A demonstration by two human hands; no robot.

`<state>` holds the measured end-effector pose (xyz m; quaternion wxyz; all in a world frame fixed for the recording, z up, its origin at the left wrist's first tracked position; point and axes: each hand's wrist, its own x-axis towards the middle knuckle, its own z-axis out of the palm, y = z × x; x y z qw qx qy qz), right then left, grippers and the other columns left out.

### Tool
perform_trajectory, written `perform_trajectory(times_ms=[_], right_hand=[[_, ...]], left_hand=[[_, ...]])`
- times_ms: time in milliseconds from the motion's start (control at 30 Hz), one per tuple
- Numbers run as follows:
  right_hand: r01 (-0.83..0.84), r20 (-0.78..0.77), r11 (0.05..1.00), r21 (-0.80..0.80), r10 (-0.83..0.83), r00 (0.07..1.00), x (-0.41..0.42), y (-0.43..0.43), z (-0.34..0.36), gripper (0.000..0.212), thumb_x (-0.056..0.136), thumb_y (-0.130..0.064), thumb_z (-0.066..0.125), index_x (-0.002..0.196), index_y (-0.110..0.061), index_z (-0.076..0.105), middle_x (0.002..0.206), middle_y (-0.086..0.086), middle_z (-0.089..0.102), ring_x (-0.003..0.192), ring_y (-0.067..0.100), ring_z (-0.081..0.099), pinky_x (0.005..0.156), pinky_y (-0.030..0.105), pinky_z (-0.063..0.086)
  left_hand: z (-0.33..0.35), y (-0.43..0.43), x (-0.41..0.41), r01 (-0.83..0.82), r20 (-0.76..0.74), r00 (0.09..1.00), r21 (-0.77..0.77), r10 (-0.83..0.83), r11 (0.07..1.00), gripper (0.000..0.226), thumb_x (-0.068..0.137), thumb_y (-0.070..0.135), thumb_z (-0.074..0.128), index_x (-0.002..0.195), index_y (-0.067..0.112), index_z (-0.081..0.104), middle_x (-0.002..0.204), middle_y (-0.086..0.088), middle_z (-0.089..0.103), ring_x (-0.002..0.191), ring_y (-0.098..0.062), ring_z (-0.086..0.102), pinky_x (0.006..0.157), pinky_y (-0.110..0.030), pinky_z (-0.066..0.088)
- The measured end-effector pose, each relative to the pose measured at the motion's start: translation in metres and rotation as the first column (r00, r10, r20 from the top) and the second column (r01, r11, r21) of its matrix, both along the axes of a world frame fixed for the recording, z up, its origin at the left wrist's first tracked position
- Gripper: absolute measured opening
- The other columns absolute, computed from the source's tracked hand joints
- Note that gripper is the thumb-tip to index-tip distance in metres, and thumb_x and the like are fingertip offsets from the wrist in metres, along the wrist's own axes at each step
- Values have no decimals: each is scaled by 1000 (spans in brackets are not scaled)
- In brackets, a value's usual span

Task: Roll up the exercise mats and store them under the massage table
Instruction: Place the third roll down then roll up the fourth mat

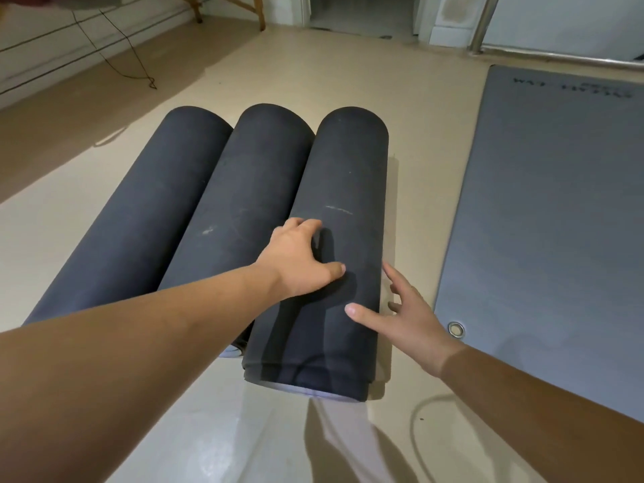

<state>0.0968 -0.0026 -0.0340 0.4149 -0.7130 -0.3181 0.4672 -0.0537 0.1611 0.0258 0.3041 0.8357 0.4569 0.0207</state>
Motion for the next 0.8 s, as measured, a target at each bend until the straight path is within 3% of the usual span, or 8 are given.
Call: perform_trajectory(times_ms=[67,133,200,267,433,600,700,800], right_hand=[[15,55,999,-50,-12,998,10,-7,7,89,78,-63,84,155,-40,44,152,-10,49,138,19,52,112,42,48],[32,151,991,-129,-13,988,27,-18,10,56,90,-54,76,137,-27,65,131,-8,67,117,15,64,101,34,53],[54,207,981,-188,-14,978,48,-34,7,29,95,-41,74,114,-19,76,106,-2,76,104,18,70,94,31,54],[83,251,970,-230,-23,968,71,-57,0,16,96,-30,72,100,-15,76,96,6,78,98,24,72,89,29,53],[128,378,914,-385,30,925,134,-138,-4,15,92,-36,76,87,-23,72,78,-5,66,71,15,58,77,29,53],[141,456,844,-517,132,880,188,-223,8,21,94,-50,68,96,-30,70,95,-8,69,83,13,67,76,27,53],[157,465,849,-504,113,878,200,-255,-11,19,97,-45,64,98,-27,69,90,-11,68,88,15,67,78,26,49],[198,471,866,-458,48,881,197,-281,-38,22,98,-44,61,112,-29,71,99,-12,68,98,15,65,87,25,47]], left_hand=[[1,-10,14,119,-8,993,140,-119,983,80,90,50,75,157,20,42,159,2,38,148,-23,32,119,-42,40],[0,-25,35,256,-22,966,257,-259,932,69,93,43,71,153,20,47,158,1,40,147,-23,33,117,-40,40],[-4,-46,64,368,-31,926,289,-375,884,61,95,38,68,150,19,51,155,0,44,143,-24,38,115,-41,42],[-13,-70,97,467,-70,883,250,-465,848,57,95,36,67,148,19,54,149,0,50,137,-23,47,110,-42,46],[-59,-138,166,729,-305,658,33,-688,684,48,90,42,67,132,21,62,131,-2,55,118,-28,60,93,-45,55],[-93,-205,216,878,-474,411,-25,-779,479,58,94,50,62,143,20,51,135,-4,47,125,-27,51,94,-44,53],[-114,-233,239,903,-478,348,-60,-806,426,64,94,54,65,143,18,45,137,-6,46,127,-27,47,89,-41,51],[-134,-246,250,922,-468,301,-81,-831,379,79,92,58,67,154,21,35,145,-4,44,130,-27,46,91,-40,49]])
